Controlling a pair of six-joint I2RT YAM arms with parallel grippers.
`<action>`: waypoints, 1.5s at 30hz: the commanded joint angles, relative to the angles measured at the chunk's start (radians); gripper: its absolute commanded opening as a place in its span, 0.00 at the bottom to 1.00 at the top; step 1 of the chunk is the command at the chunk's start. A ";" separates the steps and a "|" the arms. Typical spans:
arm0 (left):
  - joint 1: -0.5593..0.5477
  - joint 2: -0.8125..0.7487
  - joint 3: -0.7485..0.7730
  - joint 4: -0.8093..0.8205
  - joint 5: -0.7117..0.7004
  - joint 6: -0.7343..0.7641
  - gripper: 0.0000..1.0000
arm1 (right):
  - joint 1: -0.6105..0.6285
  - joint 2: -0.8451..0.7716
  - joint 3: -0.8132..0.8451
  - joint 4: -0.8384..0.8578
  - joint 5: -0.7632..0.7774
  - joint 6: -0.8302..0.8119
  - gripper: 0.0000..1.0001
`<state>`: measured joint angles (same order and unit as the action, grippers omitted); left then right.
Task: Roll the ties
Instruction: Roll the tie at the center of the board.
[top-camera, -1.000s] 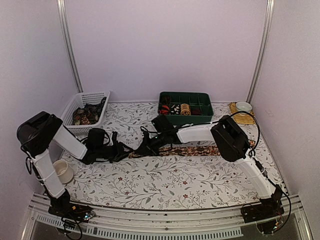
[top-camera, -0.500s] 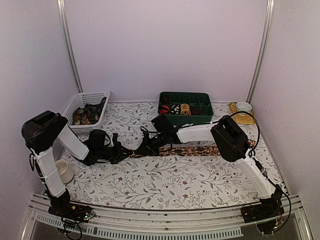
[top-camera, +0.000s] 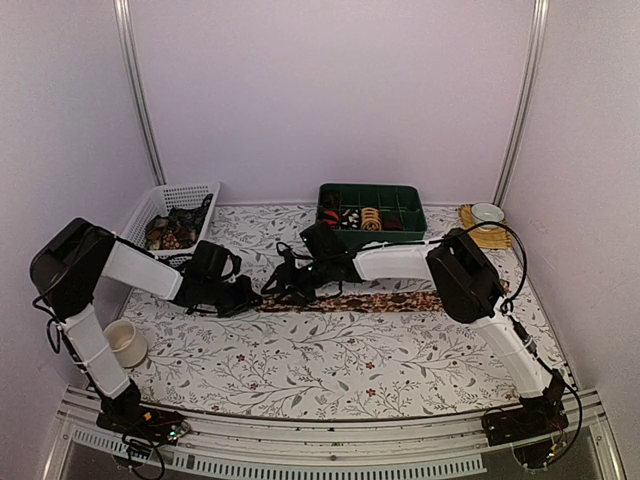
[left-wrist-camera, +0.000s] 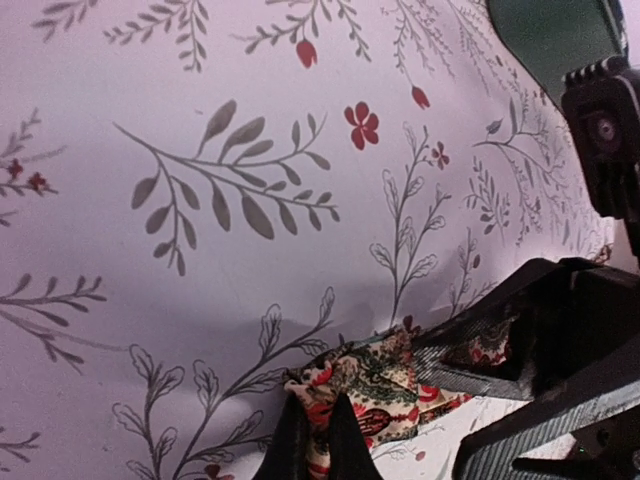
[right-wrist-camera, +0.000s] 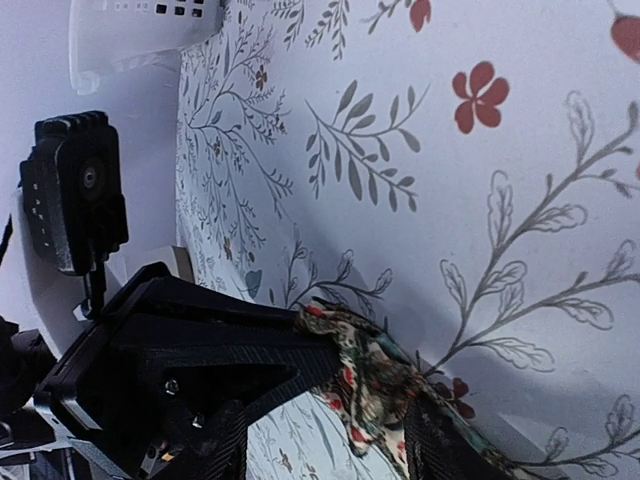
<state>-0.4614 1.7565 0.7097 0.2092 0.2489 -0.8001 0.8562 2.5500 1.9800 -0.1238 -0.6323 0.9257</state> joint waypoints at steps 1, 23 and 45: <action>-0.025 -0.018 0.044 -0.335 -0.269 0.120 0.00 | -0.020 -0.182 -0.046 -0.168 0.141 -0.117 0.54; -0.235 0.022 0.327 -0.655 -0.751 0.374 0.00 | -0.083 -0.359 -0.323 0.049 -0.031 -0.092 0.67; -0.379 0.180 0.539 -0.903 -1.082 0.423 0.00 | -0.117 -0.374 -0.403 0.074 0.007 0.011 0.63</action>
<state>-0.8341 1.9457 1.2285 -0.6437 -0.7525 -0.3862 0.7513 2.3157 1.5959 -0.0330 -0.6342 0.9276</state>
